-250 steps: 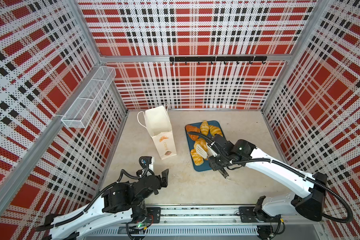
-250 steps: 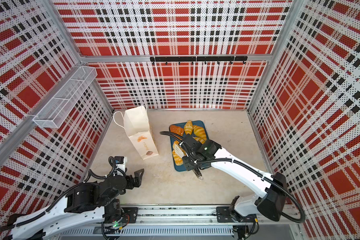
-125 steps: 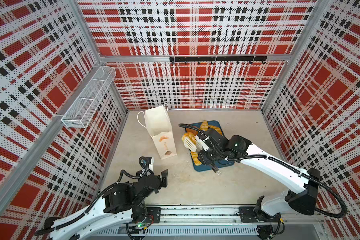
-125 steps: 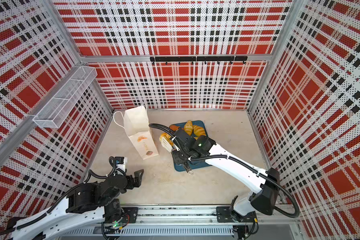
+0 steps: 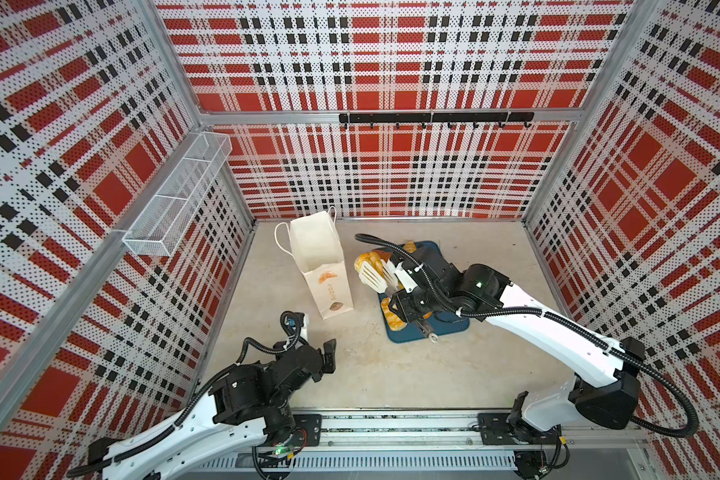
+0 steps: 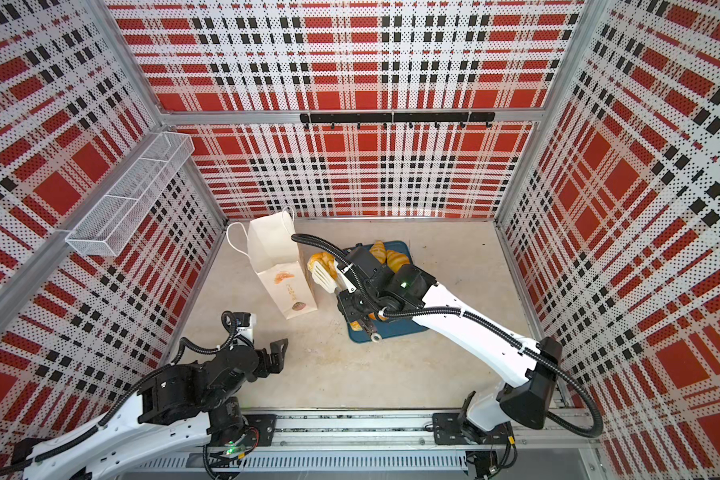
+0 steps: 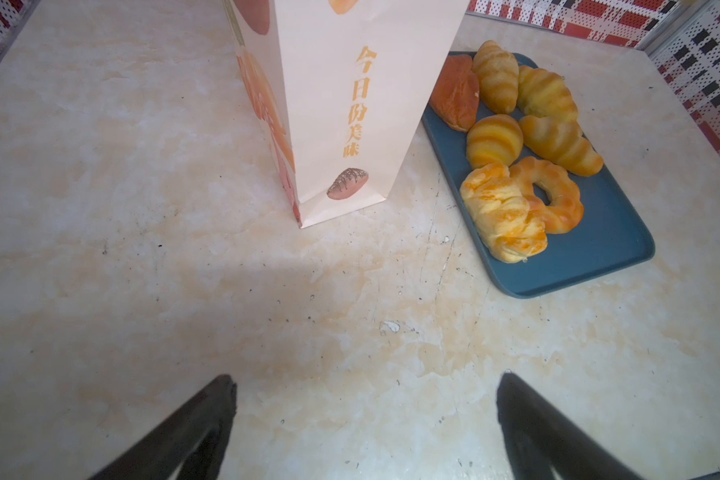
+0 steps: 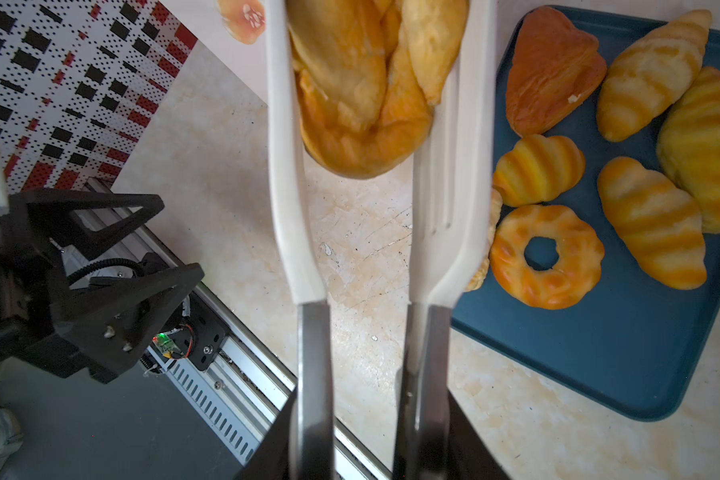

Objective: Place the fake bread into the paper bag

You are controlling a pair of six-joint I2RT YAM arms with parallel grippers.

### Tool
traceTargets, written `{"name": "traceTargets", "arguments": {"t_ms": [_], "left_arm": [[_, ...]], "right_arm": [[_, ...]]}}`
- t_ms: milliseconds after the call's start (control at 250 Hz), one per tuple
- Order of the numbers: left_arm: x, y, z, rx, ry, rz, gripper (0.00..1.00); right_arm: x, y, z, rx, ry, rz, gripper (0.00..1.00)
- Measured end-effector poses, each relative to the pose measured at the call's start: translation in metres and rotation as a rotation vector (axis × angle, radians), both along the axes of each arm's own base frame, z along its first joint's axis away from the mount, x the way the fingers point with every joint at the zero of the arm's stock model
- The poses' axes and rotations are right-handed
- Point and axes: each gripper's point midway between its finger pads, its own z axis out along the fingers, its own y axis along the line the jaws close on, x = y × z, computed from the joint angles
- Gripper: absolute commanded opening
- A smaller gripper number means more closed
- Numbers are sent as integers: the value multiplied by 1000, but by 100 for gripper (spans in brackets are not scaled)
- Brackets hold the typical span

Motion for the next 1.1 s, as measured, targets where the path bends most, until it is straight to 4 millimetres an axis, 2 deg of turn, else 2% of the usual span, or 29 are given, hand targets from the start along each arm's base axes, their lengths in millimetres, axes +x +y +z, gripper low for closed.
{"name": "traceTargets", "arguments": {"t_ms": [292, 592, 792, 1101], "left_arm": [[6, 7, -2, -21, 16, 55, 100], [15, 13, -7, -54, 62, 117, 99], [18, 14, -15, -64, 95, 135, 99], [20, 14, -16, -91, 108, 141, 99]], "right_arm": [[8, 30, 21, 38, -42, 51, 40], [17, 74, 54, 87, -119, 119, 40], [29, 94, 56, 84, -145, 120, 41], [56, 111, 42, 6, -189, 84, 43]]}}
